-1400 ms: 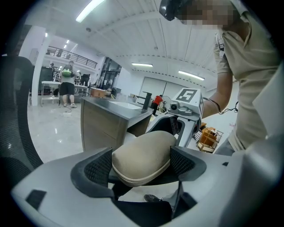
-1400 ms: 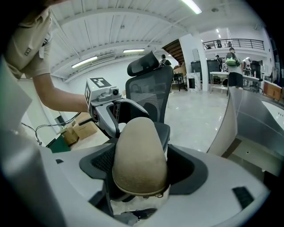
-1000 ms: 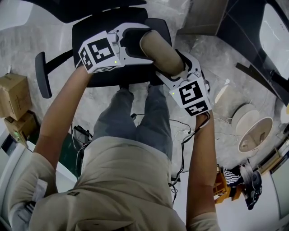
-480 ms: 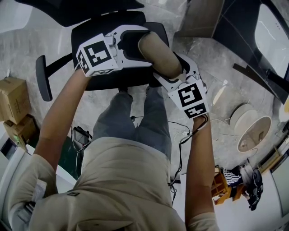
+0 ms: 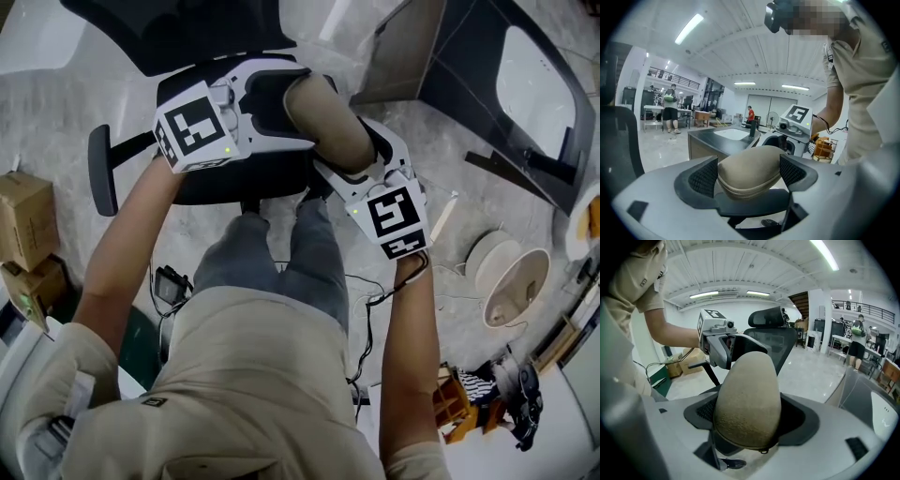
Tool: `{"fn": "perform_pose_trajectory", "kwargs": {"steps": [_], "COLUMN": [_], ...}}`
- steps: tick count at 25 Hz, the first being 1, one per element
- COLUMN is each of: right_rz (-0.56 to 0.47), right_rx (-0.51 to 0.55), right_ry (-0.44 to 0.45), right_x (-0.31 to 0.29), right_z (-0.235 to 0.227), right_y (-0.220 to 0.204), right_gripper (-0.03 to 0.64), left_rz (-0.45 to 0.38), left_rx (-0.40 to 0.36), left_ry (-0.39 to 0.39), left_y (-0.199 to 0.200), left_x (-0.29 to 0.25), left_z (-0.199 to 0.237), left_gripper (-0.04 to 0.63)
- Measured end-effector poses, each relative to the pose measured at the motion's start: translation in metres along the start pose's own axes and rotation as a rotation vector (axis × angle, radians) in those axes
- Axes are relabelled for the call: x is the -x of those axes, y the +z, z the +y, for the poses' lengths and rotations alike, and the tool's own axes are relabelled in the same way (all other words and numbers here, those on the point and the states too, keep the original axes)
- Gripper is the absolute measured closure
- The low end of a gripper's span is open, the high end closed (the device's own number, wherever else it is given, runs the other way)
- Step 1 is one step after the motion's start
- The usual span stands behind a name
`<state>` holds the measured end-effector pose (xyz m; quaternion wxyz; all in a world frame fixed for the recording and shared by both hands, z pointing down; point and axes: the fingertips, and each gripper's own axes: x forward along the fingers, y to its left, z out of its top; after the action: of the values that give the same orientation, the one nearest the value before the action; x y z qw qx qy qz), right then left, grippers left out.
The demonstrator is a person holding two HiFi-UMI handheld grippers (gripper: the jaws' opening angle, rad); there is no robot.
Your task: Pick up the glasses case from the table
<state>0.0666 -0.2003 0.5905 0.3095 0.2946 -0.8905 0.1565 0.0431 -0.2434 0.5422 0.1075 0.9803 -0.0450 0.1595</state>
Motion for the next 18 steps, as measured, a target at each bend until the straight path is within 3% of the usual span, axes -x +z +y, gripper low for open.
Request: {"fn": "perform_pose_trajectory", "kwargs": {"steps": [18], "right_rz": [-0.159], "right_rx": [0.187], "right_ry": [-0.108], "right_x": [0.095], "right_z": [0.028], "right_y": [0.130], "right_gripper": [0.262], "left_rz": [-0.151], "left_rx": [-0.137], "left_ry": [0.111], "left_y": [0.157], "left_x": [0.076], "left_z": [-0.049], "left_gripper": [0.187]}}
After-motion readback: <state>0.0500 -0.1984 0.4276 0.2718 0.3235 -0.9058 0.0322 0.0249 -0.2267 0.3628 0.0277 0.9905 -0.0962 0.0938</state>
